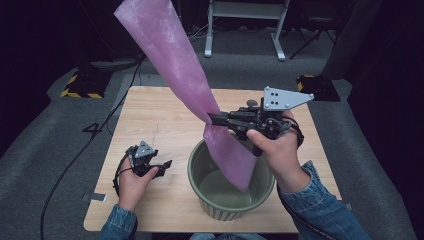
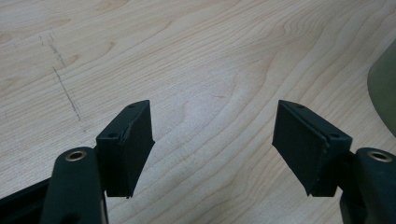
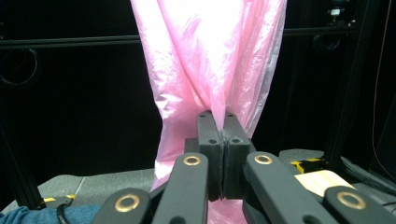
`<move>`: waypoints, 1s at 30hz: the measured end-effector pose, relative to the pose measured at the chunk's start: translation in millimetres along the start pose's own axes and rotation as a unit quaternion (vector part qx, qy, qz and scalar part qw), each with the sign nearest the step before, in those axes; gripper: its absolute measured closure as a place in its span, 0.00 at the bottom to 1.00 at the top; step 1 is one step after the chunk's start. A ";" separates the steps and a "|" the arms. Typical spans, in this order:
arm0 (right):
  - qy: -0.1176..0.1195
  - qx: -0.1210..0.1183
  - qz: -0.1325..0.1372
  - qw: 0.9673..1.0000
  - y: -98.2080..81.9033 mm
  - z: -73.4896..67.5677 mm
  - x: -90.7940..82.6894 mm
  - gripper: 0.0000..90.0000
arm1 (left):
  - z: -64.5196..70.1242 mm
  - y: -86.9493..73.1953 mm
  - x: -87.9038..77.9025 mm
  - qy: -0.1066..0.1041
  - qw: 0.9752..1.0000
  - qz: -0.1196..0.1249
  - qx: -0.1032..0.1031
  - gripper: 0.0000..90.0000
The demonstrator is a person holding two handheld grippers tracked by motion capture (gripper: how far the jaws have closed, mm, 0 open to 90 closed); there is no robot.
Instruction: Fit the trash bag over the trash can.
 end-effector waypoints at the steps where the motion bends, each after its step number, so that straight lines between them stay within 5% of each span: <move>1: -0.002 -0.003 -0.002 1.000 -0.6 -0.7 0.0 1.00 | -0.2 0.2 -0.5 0.000 1.000 0.000 0.002 0.32; 13: -0.039 0.021 -0.025 0.999 -36.8 18.1 -30.5 1.00 | 0.0 1.2 -0.1 0.001 1.000 0.001 0.001 0.32; 23: -0.066 0.019 -0.046 0.997 -69.0 16.4 -64.7 0.99 | -14.8 11.2 -23.2 0.027 0.999 0.028 -0.004 0.32; 30: -0.083 0.014 -0.080 0.993 -90.3 16.8 -77.7 0.99 | -9.5 19.3 -25.7 0.015 0.999 0.027 0.011 0.32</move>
Point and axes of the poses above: each handheld gripper's, and its own axes: x roughly forward along the jaws, y roughly out of its top, z roughly to its right, the point moved 6 cm from there along x, roughly forward along the jaws, and after that the axes turned 8 degrees about x, right-handed, at the moved point
